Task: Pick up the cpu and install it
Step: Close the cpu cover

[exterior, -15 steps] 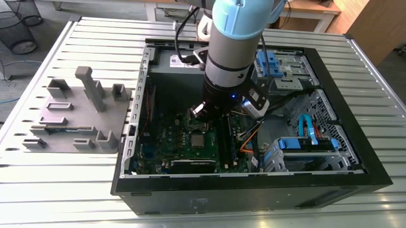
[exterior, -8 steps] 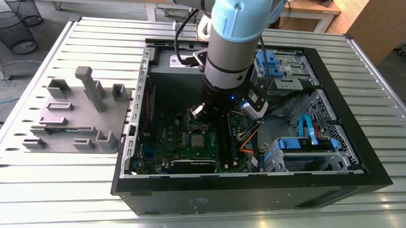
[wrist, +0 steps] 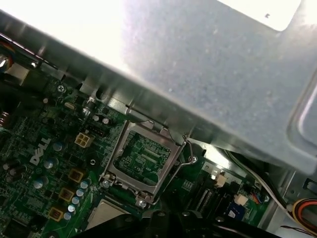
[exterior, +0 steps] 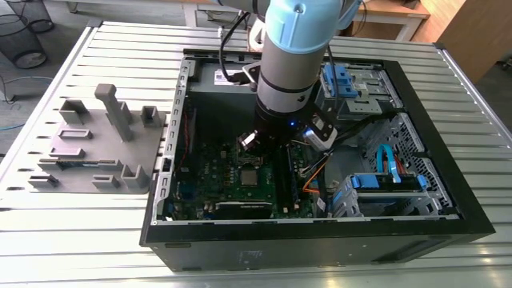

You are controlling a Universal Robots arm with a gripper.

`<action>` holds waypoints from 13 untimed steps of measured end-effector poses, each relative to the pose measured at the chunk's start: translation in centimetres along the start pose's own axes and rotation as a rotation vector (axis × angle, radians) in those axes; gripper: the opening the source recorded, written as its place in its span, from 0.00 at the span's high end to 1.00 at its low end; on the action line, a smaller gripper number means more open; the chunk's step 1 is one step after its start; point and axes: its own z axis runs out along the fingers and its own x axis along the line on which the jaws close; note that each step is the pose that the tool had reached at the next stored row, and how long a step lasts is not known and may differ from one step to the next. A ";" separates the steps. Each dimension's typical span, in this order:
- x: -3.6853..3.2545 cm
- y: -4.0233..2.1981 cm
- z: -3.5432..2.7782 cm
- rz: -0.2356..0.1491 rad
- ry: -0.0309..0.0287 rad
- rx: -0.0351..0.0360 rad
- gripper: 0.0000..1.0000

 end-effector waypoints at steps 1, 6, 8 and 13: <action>0.01 0.01 0.02 0.000 0.0000 0.0000 0.89; 0.01 0.02 0.12 0.000 -0.0003 -0.0006 0.89; 0.00 0.03 0.20 0.000 -0.0008 -0.0014 0.89; 0.03 0.10 0.34 0.000 -0.0013 -0.0025 0.89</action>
